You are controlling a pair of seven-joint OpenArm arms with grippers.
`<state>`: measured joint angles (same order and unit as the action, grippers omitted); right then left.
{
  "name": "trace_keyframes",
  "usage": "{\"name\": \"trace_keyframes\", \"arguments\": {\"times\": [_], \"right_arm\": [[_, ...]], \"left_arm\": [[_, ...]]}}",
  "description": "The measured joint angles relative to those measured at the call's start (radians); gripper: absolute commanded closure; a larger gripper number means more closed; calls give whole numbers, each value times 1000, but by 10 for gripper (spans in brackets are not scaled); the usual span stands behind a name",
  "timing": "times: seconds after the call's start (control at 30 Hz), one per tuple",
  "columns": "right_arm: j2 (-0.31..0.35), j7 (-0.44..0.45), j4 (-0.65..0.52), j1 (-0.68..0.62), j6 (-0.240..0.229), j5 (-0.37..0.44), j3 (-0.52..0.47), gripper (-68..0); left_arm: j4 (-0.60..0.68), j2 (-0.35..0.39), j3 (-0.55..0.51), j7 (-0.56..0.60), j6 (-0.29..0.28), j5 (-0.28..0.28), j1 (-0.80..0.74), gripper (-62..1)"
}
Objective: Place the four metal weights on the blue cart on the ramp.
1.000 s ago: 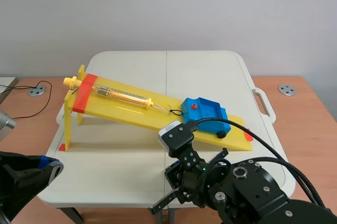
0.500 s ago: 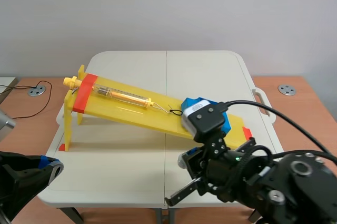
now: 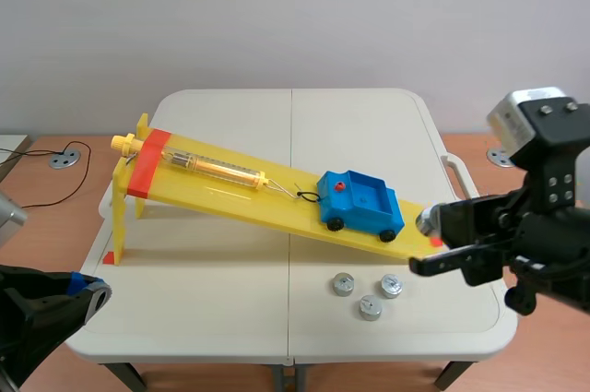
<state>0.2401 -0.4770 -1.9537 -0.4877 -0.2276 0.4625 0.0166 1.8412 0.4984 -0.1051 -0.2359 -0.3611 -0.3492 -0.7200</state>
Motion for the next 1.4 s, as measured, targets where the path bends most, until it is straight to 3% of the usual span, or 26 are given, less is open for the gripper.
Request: {"name": "trace_keyframes", "arguments": {"times": [0.23, 0.5, 0.83, 1.13, 1.4], "right_arm": [[-78, -3, 24, 102, 3, 14, -60, -6], [-183, -3, 210, 266, 4, 14, -60, -6], [-219, -3, 444, 411, -6, 13, -51, -6], [-244, -1, 579, 491, -47, 13, -47, -6], [-269, 5, 687, 552, -49, 5, -47, -6]], "left_arm": [[0, 0, 0, 0, 0, 0, 0, -40], [0, 0, 0, -17, 0, 0, 0, -40], [0, 0, 0, -25, 0, 0, 0, -40], [0, 0, 0, -26, 0, 0, 0, -40], [0, 0, 0, -26, 0, 0, 0, -40]]}}
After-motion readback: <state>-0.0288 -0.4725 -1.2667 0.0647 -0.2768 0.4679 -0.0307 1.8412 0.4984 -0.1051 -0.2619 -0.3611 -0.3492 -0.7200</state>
